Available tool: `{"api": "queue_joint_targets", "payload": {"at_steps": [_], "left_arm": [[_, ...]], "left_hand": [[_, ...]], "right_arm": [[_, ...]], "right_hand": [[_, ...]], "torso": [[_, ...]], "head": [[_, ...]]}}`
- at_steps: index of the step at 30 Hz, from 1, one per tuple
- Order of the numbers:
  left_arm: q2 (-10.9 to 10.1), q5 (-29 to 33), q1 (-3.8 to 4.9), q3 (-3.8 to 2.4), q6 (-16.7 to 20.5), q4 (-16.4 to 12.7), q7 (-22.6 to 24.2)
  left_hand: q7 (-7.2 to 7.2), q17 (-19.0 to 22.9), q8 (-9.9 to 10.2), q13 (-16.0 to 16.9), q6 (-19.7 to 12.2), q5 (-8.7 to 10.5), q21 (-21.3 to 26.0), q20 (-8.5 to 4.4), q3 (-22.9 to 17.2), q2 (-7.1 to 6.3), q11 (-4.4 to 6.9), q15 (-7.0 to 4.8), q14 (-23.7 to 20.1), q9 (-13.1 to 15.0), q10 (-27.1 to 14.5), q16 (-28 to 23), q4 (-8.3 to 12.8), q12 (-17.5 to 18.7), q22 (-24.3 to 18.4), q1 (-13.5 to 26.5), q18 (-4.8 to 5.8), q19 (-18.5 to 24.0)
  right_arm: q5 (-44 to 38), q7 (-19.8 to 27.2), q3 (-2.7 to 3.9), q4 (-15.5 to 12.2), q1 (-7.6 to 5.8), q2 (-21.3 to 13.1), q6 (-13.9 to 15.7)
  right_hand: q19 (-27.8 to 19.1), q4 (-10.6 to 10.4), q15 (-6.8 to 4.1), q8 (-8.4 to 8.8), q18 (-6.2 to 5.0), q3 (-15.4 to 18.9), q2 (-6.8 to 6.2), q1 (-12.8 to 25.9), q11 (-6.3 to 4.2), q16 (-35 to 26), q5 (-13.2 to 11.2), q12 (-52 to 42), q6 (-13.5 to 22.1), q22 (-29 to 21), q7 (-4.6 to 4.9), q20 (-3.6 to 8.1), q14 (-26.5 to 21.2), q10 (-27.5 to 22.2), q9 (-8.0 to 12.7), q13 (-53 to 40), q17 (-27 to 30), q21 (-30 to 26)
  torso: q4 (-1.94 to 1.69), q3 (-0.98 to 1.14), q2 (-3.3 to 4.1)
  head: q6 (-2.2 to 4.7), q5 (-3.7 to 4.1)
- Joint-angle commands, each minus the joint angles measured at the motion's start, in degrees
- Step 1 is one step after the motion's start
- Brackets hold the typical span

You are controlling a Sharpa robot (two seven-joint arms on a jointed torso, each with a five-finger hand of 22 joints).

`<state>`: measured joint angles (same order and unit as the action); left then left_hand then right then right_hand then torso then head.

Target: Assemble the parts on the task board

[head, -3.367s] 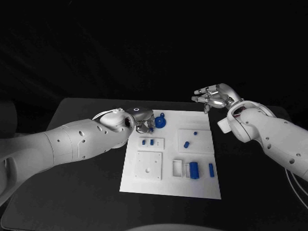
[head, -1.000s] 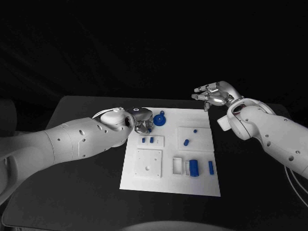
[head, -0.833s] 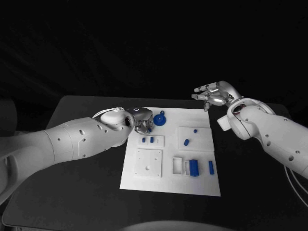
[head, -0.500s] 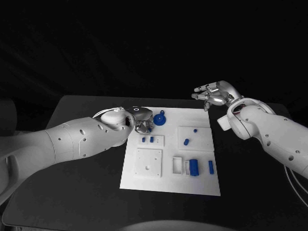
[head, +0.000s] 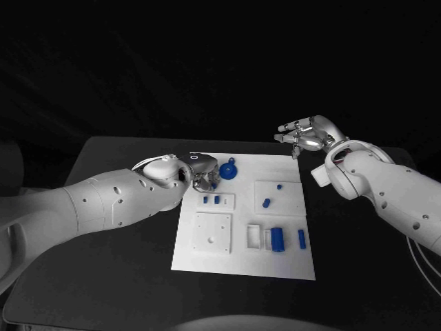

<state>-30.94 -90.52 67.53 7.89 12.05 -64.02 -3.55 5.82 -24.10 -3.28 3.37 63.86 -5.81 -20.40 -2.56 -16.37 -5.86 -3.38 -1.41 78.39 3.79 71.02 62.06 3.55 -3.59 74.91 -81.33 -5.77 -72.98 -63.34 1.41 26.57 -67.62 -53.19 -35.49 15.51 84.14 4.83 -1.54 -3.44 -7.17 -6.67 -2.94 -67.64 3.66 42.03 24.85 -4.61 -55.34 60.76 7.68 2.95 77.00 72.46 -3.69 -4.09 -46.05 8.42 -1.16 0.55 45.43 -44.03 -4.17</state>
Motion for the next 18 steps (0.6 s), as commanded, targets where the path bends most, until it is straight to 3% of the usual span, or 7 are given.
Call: {"api": "queue_joint_targets", "payload": {"at_steps": [1,18], "left_arm": [[0.1,0.1,-0.02,-0.01,1.1,-0.1,0.3],[-0.3,0.1,-0.03,-0.02,0.7,-0.3,0.2]], "left_hand": [[0.09,0.1,-0.4,0.0,-0.3,0.09,0.2,0.08,-0.4,-0.41,-0.13,-0.17,-0.4,0.0,-0.4,-0.2,0.1,0.2,0.9,0.0,-0.92,-0.3],[-0.03,0.1,-0.3,0.0,-0.5,0.06,0.5,-0.02,-0.5,-1.04,-0.22,-0.18,-0.6,0.0,-0.7,-0.2,0.2,0.2,1.0,-0.2,-0.80,-0.3]], "right_arm": [[-0.2,0.5,0.01,0.0,0.05,0.0,-0.4],[-0.2,0.5,0.01,0.1,0.08,0.1,-0.5]], "right_hand": [[1.7,0.2,0.24,-0.16,-0.97,-0.3,-0.28,0.5,0.06,0.3,0.3,0.3,0.1,0.0,0.40,-0.44,-0.1,-0.3,-0.1,0.1,0.1,0.3],[1.7,0.2,0.24,-0.16,-0.97,-0.3,-0.28,0.5,0.06,0.3,0.3,0.3,0.1,0.0,0.40,-0.44,-0.1,-0.3,-0.1,0.1,0.1,0.3]], "torso": [[-0.02,-0.03,0.00],[0.02,-0.01,-0.01]], "head": [[-0.06,-0.03],[-0.11,-0.07]]}}
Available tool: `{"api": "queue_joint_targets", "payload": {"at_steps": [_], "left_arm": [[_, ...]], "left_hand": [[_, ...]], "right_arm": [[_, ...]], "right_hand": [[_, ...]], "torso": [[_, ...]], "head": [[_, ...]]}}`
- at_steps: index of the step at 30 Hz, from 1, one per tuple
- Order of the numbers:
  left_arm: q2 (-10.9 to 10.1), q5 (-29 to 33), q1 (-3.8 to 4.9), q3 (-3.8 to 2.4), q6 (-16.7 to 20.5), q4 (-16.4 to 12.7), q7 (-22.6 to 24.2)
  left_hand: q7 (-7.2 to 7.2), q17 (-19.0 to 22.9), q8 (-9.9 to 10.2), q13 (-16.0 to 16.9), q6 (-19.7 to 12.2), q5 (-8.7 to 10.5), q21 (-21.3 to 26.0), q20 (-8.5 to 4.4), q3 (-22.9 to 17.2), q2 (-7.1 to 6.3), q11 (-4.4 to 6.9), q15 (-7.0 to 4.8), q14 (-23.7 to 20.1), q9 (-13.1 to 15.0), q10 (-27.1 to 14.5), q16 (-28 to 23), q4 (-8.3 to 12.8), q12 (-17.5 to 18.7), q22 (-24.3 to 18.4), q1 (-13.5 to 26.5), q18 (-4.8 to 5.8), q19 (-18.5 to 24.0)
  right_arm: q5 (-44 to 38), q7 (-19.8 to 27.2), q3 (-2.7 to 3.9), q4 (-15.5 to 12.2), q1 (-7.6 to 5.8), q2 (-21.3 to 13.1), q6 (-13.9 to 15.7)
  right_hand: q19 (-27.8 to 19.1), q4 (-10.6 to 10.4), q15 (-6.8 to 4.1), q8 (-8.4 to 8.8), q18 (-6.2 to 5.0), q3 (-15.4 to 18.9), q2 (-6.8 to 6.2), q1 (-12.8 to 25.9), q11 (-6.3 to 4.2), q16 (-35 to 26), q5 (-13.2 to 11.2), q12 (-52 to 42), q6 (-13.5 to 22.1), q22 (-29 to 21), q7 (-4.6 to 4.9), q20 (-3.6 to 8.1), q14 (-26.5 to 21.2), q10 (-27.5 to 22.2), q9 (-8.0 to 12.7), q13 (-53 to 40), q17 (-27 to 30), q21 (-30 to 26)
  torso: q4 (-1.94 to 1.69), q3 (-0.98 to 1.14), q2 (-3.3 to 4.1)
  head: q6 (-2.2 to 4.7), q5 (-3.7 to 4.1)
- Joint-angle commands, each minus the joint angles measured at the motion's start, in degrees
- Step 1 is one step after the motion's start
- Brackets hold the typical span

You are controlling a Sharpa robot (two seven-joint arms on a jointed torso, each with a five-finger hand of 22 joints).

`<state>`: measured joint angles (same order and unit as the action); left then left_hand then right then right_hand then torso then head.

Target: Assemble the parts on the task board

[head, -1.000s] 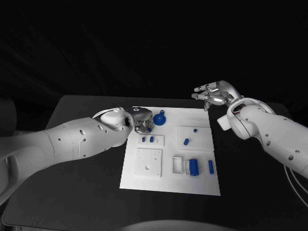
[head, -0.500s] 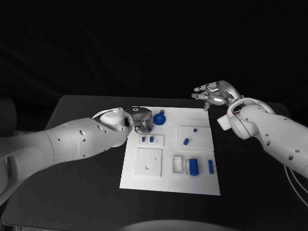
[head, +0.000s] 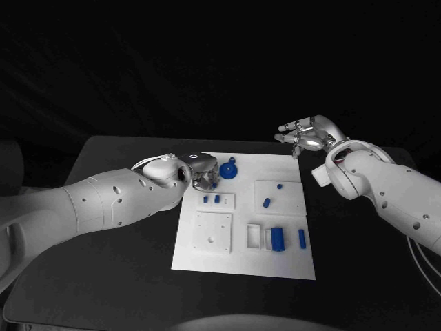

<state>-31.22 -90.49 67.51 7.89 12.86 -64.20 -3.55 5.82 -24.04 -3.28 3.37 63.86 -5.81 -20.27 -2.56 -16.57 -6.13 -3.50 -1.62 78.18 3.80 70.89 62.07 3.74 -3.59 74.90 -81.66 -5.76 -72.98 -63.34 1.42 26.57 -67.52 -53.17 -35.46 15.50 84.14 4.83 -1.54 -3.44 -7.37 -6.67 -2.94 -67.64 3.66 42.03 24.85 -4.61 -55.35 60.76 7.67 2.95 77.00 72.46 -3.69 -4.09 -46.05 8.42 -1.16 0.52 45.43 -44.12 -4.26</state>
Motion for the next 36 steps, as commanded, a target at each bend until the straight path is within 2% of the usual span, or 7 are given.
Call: {"api": "queue_joint_targets", "payload": {"at_steps": [1,23,26,27,31,34,36], "left_arm": [[0.0,0.1,-0.01,-0.02,-0.2,-0.2,0.1],[-0.6,-0.4,-0.01,-0.05,-0.5,-0.1,-0.8],[-0.8,-1.0,-0.01,-0.10,0.4,0.2,-1.2],[-0.9,-1.2,0.00,-0.13,0.7,0.3,-1.3],[-1.6,-0.1,0.04,-0.43,2.1,1.2,-2.1],[-2.3,3.4,0.15,-1.13,2.5,1.9,-2.5],[-2.7,9.1,0.33,-1.69,3.3,2.6,-2.7]], "left_hand": [[-0.06,0.1,-0.3,0.0,-0.5,0.09,0.4,-0.02,-0.3,-0.82,-0.17,0.04,-0.4,0.0,-0.8,-0.2,0.0,0.2,1.0,0.2,-0.79,-0.3],[-0.06,0.1,-0.3,0.0,-0.8,-0.32,0.4,0.04,-0.7,-0.90,-0.39,0.16,-0.8,0.0,-1.4,-0.1,0.5,0.2,1.1,-0.5,-0.92,-0.2],[-0.05,0.2,-0.3,0.0,-4.9,-0.64,0.3,0.10,-1.1,-1.37,-0.51,0.28,-0.8,-0.2,-1.8,-0.2,1.0,0.3,1.2,-0.9,-1.03,-0.2],[-1.22,0.3,-0.3,0.0,-8.6,-0.64,0.3,0.15,-1.1,-1.74,-0.82,0.40,-0.9,-0.3,-2.5,-0.3,1.1,0.3,1.2,-1.2,-1.10,-0.1],[-0.24,0.6,0.0,0.0,-17.5,-0.64,0.1,0.55,-1.0,-2.04,-1.40,0.79,-1.0,-0.6,-4.3,-1.0,0.7,0.2,1.1,-2.5,-1.66,0.0],[0.88,1.0,-1.1,0.0,-8.7,0.02,-0.1,0.54,-2.7,-1.15,-1.44,0.71,-1.1,0.0,-4.2,-1.7,0.9,0.2,1.3,-3.3,-1.95,0.2],[1.41,1.7,-1.4,0.0,-6.0,1.47,-0.4,0.41,-4.9,-0.11,-1.34,0.51,-2.2,0.0,-3.2,-3.5,1.2,0.2,1.4,-3.8,-2.11,0.4]], "right_arm": [[-0.2,0.5,0.01,0.0,0.05,0.0,-0.5],[-0.3,0.3,0.01,0.0,0.06,-0.1,-0.7],[-0.6,0.2,0.01,0.0,0.08,-0.3,-1.0],[-0.8,0.1,0.01,-0.1,0.10,-0.4,-1.1],[-3.3,-0.5,0.00,-1.8,0.79,-1.7,-1.7],[-6.8,-0.6,0.00,-3.1,1.30,-2.6,-1.6],[-9.9,-0.6,-0.01,-4.1,1.74,-3.2,-1.6]], "right_hand": [[1.7,0.2,0.23,-0.16,-0.78,-0.3,-0.28,0.5,0.06,0.3,0.3,0.3,0.1,-0.1,0.41,-0.43,-0.1,-0.3,-0.1,0.1,0.1,0.3],[1.7,0.2,0.25,-0.17,-0.80,-0.2,-0.23,0.4,0.10,0.3,0.3,0.3,0.1,-0.2,0.42,-0.45,-0.1,-0.4,-0.1,0.1,0.1,0.4],[1.7,0.5,0.31,-0.17,-0.85,-0.5,-0.23,0.0,0.24,0.4,0.0,0.5,0.1,-0.2,0.48,-0.45,0.0,-0.9,-0.1,0.2,0.1,0.5],[1.8,0.9,0.33,-0.17,-0.91,-0.7,-0.29,-0.3,0.28,0.5,-0.3,0.6,0.0,-0.2,0.50,-0.47,0.0,-1.1,-0.1,0.2,0.1,0.6],[2.3,3.9,0.13,-0.14,-1.33,-4.3,0.02,-2.6,0.28,1.3,-3.1,0.9,-1.2,0.4,0.41,-0.23,1.1,-2.0,-0.1,0.4,-0.3,1.8],[2.3,6.2,-0.06,-0.32,-1.64,-9.1,-0.31,-2.5,0.32,2.1,-4.7,1.0,-3.7,1.5,-0.09,-0.09,2.0,-2.6,-0.2,0.5,-0.7,3.9],[2.4,7.5,-0.41,-0.66,-1.85,-11.4,-0.37,-3.4,-0.01,2.6,-5.3,0.9,-6.5,2.1,-0.69,0.17,2.8,-1.8,-0.5,0.5,-1.0,5.0]], "torso": [[0.02,0.02,-0.01],[0.01,0.03,-0.01],[-0.01,0.01,-0.01],[-0.01,0.01,-0.01],[-0.05,0.06,-0.08],[0.08,0.11,-0.06],[0.20,0.09,-0.05]], "head": [[-0.03,0.02],[-0.02,0.06],[0.06,0.07],[0.10,0.07],[0.37,-0.01],[0.56,-0.11],[0.56,-0.21]]}}
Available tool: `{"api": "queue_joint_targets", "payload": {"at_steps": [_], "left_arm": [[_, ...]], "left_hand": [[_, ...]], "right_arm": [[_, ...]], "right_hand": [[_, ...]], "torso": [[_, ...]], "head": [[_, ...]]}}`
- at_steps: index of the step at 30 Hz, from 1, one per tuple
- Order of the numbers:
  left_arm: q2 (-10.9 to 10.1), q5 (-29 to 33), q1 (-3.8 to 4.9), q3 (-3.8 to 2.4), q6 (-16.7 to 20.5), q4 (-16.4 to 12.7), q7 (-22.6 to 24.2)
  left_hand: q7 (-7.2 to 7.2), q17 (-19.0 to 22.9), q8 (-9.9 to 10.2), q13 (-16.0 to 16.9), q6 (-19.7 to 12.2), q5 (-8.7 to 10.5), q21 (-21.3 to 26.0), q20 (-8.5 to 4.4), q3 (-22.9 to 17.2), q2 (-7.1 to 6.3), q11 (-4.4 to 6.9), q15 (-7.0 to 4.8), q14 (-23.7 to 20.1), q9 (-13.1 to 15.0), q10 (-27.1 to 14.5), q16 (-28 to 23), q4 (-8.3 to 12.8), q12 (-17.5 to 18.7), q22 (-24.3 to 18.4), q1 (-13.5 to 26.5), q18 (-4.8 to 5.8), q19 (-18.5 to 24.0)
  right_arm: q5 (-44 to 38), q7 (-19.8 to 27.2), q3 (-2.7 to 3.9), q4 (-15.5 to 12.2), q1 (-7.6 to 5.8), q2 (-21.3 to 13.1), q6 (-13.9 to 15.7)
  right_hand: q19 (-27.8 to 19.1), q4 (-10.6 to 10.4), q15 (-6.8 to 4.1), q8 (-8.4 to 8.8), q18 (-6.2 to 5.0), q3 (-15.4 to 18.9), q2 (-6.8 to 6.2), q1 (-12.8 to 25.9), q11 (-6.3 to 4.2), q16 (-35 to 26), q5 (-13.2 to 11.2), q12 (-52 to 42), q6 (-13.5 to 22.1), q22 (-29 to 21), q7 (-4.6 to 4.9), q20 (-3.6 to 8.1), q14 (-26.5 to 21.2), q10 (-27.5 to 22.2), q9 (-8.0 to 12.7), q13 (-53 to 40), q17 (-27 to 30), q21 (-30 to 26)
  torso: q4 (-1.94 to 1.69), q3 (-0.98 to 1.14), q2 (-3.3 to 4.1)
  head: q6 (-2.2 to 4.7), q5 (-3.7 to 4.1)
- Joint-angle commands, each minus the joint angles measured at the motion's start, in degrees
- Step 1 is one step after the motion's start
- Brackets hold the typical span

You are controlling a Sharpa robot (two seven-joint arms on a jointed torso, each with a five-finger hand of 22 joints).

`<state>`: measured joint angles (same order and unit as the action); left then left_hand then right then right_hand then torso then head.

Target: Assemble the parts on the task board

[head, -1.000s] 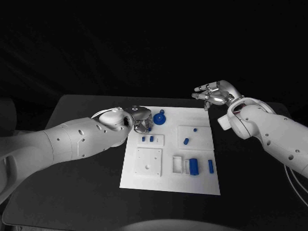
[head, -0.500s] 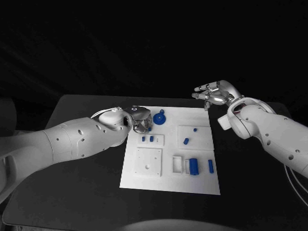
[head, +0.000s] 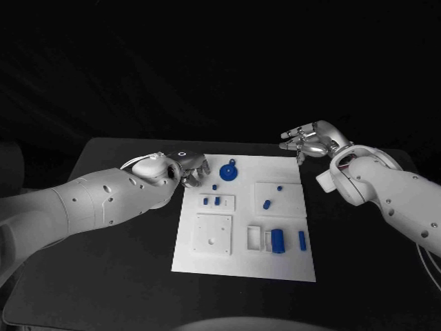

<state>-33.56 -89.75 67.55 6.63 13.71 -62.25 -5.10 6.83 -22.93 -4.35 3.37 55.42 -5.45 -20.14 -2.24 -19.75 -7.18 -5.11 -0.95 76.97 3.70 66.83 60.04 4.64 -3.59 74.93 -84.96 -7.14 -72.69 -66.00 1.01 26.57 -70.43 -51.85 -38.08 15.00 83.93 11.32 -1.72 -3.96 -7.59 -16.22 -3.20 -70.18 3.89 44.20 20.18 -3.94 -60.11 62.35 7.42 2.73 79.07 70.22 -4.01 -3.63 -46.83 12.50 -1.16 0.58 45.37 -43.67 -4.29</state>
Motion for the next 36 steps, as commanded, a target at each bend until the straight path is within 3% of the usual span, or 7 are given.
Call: {"api": "queue_joint_targets", "payload": {"at_steps": [1,11,15,18,25,27,36], "left_arm": [[-0.7,12.0,0.40,-0.69,3.2,0.9,-0.9],[-3.0,48.0,1.70,-2.21,8.7,2.0,11.3],[-3.6,64.8,1.89,-2.36,9.0,1.1,16.5],[-4.0,71.9,1.95,-2.40,8.1,0.1,20.1],[-4.6,75.7,1.98,-2.43,6.8,-2.7,24.1],[-4.7,75.1,1.98,-2.43,6.5,-3.3,24.5],[-4.8,74.0,1.98,-2.44,6.4,-4.8,25.5]], "left_hand": [[0.56,1.1,-0.4,0.1,3.6,1.07,-1.0,-0.14,-3.1,1.35,0.49,-0.44,-1.3,0.1,2.3,-2.5,1.0,0.1,1.6,-1.1,-0.84,0.1],[0.32,5.9,0.5,0.0,6.5,0.89,2.2,1.10,-2.4,1.84,0.54,0.68,-7.0,0.1,2.4,-15.8,-0.7,0.1,-2.4,6.7,1.13,7.8],[0.43,13.1,0.6,0.0,6.3,0.55,14.9,5.12,-0.3,2.29,-0.17,4.62,-15.1,0.1,2.8,-32.9,-1.8,0.2,-12.1,7.3,3.94,18.8],[0.51,16.7,0.5,0.1,6.1,0.88,16.7,5.65,2.3,3.93,-0.45,5.00,-8.7,0.1,1.4,-45.9,-1.9,0.3,-24.4,6.6,4.10,17.3],[0.69,16.2,0.5,0.0,6.2,0.18,16.3,6.03,5.3,5.03,-0.90,5.69,-5.8,0.1,1.0,-55.9,-0.4,0.3,-36.4,5.4,3.87,15.4],[0.80,16.2,0.4,0.0,6.4,-2.93,16.1,5.80,4.6,5.32,-0.96,5.58,-5.9,0.1,0.9,-56.2,0.7,0.2,-36.5,4.3,3.81,15.5],[0.86,16.0,0.5,0.0,6.0,-2.05,16.0,6.07,4.6,5.49,-1.24,5.88,-6.6,0.1,0.1,-56.3,2.2,0.2,-37.2,5.7,3.77,15.8]], "right_arm": [[-9.0,-0.4,-0.01,-1.6,0.66,-1.0,-1.2],[-28.2,-6.8,-1.45,-4.6,2.69,-3.3,-4.0],[-35.1,-11.6,-3.07,-5.4,3.09,-3.5,-3.2],[-38.6,-14.2,-4.36,-5.7,3.24,-3.2,-1.8],[-43.2,-17.1,-6.75,-5.4,3.37,-1.9,-0.4],[-44.2,-17.4,-7.27,-5.1,3.37,-1.5,-0.1],[-46.4,-18.2,-9.51,-3.3,3.39,0.6,1.9]], "right_hand": [[2.6,1.5,-0.28,0.02,-1.66,-3.0,-0.30,-0.7,-0.38,0.6,-0.8,0.3,-2.6,0.9,-0.70,0.44,0.9,0.7,-0.2,0.1,-0.2,1.6],[2.1,2.8,-0.51,0.41,-1.00,-10.9,-2.18,-0.1,-0.84,0.7,-6.8,0.5,-5.8,2.4,-1.35,0.70,1.5,2.1,0.0,0.1,-0.5,4.0],[2.0,1.7,-0.47,0.30,-0.63,-14.9,-4.03,-0.3,-0.74,0.6,-12.9,0.4,-5.9,2.5,-1.43,0.70,1.6,1.8,0.0,0.1,-0.4,4.0],[2.2,0.9,-0.20,0.35,-0.45,-16.5,-5.36,-0.4,-0.69,0.5,-15.1,0.4,-6.0,2.4,-1.48,0.52,1.9,1.6,0.0,0.1,-0.2,4.1],[2.3,-1.5,0.29,0.33,-0.61,-19.3,-8.62,-0.8,-0.33,0.4,-17.0,0.4,-5.8,1.8,-1.42,0.03,2.4,0.6,0.0,0.1,0.3,4.3],[2.3,-1.9,0.32,0.33,-0.69,-19.4,-8.96,-1.0,-0.34,0.4,-17.1,0.4,-5.7,1.7,-1.41,-0.01,2.4,0.6,0.0,0.1,0.4,4.4],[2.4,-2.6,0.32,0.34,-0.80,-20.0,-10.24,-1.1,-0.29,0.4,-17.1,0.4,-5.5,0.9,-1.35,-0.02,2.8,0.5,0.0,0.1,0.7,5.0]], "torso": [[0.21,0.00,0.00],[0.39,-0.28,-0.53],[0.44,-0.38,-0.69],[0.43,-0.48,-0.86],[0.22,-0.62,-0.95],[0.23,-0.64,-0.93],[0.30,-0.57,-0.83]], "head": [[0.17,-0.20],[0.89,1.75],[1.15,2.01],[1.27,2.32],[1.20,2.65],[1.26,2.64],[0.99,2.33]]}}
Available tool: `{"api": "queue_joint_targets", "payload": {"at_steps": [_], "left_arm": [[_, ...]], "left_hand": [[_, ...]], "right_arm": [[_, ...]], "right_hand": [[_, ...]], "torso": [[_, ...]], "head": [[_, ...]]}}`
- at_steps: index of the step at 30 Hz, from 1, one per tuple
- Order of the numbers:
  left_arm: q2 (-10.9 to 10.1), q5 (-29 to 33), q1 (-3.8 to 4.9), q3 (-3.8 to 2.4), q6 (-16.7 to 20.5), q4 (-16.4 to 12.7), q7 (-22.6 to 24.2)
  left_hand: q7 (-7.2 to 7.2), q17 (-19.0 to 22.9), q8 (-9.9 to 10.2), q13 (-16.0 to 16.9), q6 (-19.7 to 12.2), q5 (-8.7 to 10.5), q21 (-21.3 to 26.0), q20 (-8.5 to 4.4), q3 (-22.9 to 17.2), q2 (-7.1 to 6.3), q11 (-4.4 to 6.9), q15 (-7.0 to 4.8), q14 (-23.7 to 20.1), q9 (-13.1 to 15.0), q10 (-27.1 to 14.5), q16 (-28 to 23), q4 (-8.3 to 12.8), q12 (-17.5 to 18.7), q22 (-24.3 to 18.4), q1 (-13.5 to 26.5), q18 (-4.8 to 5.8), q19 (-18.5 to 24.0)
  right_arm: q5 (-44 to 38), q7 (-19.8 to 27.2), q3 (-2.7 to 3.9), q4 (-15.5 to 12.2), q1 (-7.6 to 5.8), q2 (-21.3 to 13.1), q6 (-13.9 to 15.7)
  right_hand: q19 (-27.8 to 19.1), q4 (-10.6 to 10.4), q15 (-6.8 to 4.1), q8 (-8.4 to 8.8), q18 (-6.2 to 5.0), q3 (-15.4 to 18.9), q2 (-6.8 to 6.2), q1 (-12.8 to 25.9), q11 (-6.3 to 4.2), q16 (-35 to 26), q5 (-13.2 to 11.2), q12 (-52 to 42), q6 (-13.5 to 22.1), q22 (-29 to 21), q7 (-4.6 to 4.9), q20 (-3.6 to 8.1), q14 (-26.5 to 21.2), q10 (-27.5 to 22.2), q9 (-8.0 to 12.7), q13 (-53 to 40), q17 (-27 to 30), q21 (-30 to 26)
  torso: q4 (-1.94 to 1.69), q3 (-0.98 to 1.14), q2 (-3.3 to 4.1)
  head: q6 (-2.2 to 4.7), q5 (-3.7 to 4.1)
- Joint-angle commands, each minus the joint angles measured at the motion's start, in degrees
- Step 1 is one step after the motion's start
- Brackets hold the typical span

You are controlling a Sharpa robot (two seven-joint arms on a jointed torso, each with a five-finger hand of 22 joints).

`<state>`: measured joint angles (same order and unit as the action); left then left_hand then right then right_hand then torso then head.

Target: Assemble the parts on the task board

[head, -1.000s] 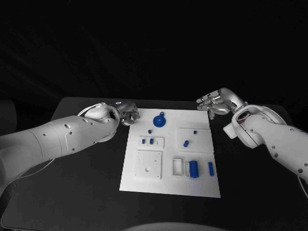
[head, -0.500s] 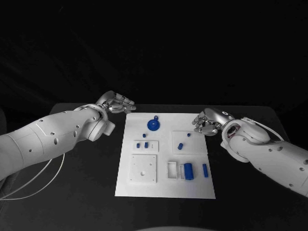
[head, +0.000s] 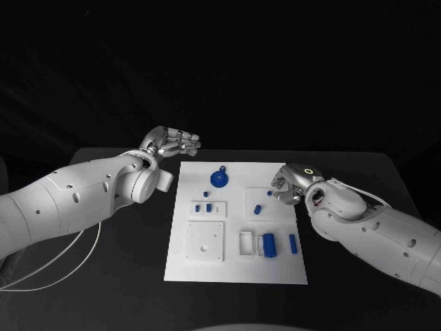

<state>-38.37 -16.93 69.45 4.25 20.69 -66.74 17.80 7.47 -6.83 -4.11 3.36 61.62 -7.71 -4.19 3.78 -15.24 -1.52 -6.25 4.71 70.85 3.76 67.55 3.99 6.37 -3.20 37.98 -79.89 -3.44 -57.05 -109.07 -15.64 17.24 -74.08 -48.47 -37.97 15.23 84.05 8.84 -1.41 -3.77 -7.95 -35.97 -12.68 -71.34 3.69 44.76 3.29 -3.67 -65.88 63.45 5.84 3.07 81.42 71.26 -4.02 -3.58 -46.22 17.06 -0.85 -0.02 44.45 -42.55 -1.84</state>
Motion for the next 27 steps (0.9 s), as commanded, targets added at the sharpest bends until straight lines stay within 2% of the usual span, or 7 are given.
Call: {"api": "queue_joint_targets", "payload": {"at_steps": [1,5,10,15,19,23,27], "left_arm": [[0.0,1.1,0.08,-0.05,-0.6,-0.3,2.7],[0.0,1.2,0.08,-0.05,-0.6,-0.4,2.6],[0.0,1.3,0.08,-0.05,-0.9,0.0,2.2],[0.0,1.3,0.08,-0.05,-0.9,0.5,2.0],[0.1,1.3,0.08,-0.05,-1.0,0.6,1.9],[0.1,1.3,0.08,-0.05,-1.1,0.7,1.8],[0.1,1.2,0.08,-0.05,-1.2,0.7,1.7]], "left_hand": [[0.22,-0.1,0.3,0.0,-0.2,0.24,0.0,0.07,0.1,-0.19,-0.13,0.26,-0.5,0.0,-0.8,-0.3,0.5,-0.1,-0.3,0.7,0.06,0.2],[0.27,-0.1,0.2,0.0,-0.3,0.30,0.1,0.17,0.2,-0.16,-0.23,0.33,-0.7,0.0,-1.0,-0.3,0.7,-0.1,-1.1,0.9,-0.05,0.0],[0.40,-0.1,0.3,0.0,-0.6,0.25,0.0,0.27,0.4,-0.17,-0.39,0.44,-0.9,0.0,-1.4,-0.3,0.9,-0.2,-2.2,1.2,-0.17,-0.3],[0.40,-0.1,0.2,0.0,-0.6,0.24,-0.1,0.29,0.4,-0.12,-0.40,0.46,-1.0,0.0,-1.5,-0.3,1.1,-0.1,-2.5,1.1,-0.25,-0.4],[0.41,-0.1,0.2,0.0,-0.6,0.27,-0.1,0.35,0.5,-0.11,-0.42,0.50,-1.1,0.0,-1.5,-0.3,1.2,-0.1,-3.1,1.2,-0.25,-0.4],[0.43,-0.1,0.2,0.0,-0.8,0.30,-0.1,0.38,0.6,-0.09,-0.45,0.52,-1.2,0.0,-1.6,-0.3,1.2,-0.1,-3.7,1.4,-0.25,-0.5],[0.44,-0.1,0.2,0.0,-0.8,0.26,-0.1,0.40,0.7,-0.08,-0.47,0.55,-1.2,0.0,-1.7,-0.3,1.2,-0.1,-4.0,1.4,-0.24,-0.5]], "right_arm": [[-3.4,-1.6,-0.26,0.5,0.01,0.6,1.7],[-3.2,-1.3,-0.75,1.0,0.01,1.3,1.6],[-2.8,-1.0,-1.61,1.7,0.01,2.1,1.1],[-2.7,-0.7,-2.19,2.3,0.01,2.8,0.9],[-2.6,-0.6,-2.47,2.8,0.01,3.2,0.7],[-2.5,-0.5,-2.66,3.2,0.01,3.4,0.6],[-2.5,-0.5,-2.91,3.8,0.01,3.7,0.6]], "right_hand": [[2.3,-0.2,0.01,0.15,-0.44,-0.3,-0.77,0.1,-0.09,-0.1,-0.2,0.2,0.2,-0.2,0.21,-0.36,0.4,-0.5,0.0,0.1,0.1,0.5],[2.2,-0.2,-0.02,0.14,-0.44,-0.3,-0.81,0.1,-0.13,-0.1,-0.2,0.2,0.2,-0.3,0.18,-0.35,0.5,-0.4,0.0,0.1,0.1,0.6],[2.2,-0.2,-0.02,0.15,-0.43,-0.3,-0.79,0.1,-0.13,-0.2,-0.2,0.2,0.2,-0.4,0.19,-0.35,0.4,-0.4,0.0,0.1,0.1,0.6],[2.2,-0.2,-0.07,0.12,-0.44,-0.3,-0.58,0.1,-0.19,-0.2,-0.2,0.1,0.0,-0.6,0.12,-0.32,0.4,-0.2,0.0,0.1,0.2,0.7],[2.2,-0.2,-0.17,0.12,-0.38,-0.2,-0.24,0.1,-0.31,-0.1,-0.1,0.1,-0.4,-0.7,0.02,-0.25,0.4,0.1,-0.1,0.1,0.2,0.8],[2.2,-0.3,-0.28,0.10,-0.29,-0.2,0.14,0.1,-0.41,-0.1,-0.1,0.1,-0.7,-0.8,-0.05,-0.16,0.3,0.4,-0.1,0.1,0.1,0.9],[2.2,-0.3,-0.48,0.06,-0.18,-0.5,1.07,-0.1,-0.63,-0.1,-0.1,0.1,-1.3,-0.9,-0.20,0.03,0.3,0.9,-0.2,0.1,0.1,1.0]], "torso": [[-0.02,0.04,0.09],[-0.05,-0.03,0.08],[-0.06,0.00,0.06],[-0.01,0.03,0.05],[0.01,-0.04,0.03],[0.06,-0.02,0.04],[0.08,0.03,0.07]], "head": [[-0.14,-0.11],[-0.39,-0.23],[-0.54,-0.54],[-0.63,-0.80],[-0.76,-0.89],[-0.82,-1.00],[-0.75,-1.07]]}}
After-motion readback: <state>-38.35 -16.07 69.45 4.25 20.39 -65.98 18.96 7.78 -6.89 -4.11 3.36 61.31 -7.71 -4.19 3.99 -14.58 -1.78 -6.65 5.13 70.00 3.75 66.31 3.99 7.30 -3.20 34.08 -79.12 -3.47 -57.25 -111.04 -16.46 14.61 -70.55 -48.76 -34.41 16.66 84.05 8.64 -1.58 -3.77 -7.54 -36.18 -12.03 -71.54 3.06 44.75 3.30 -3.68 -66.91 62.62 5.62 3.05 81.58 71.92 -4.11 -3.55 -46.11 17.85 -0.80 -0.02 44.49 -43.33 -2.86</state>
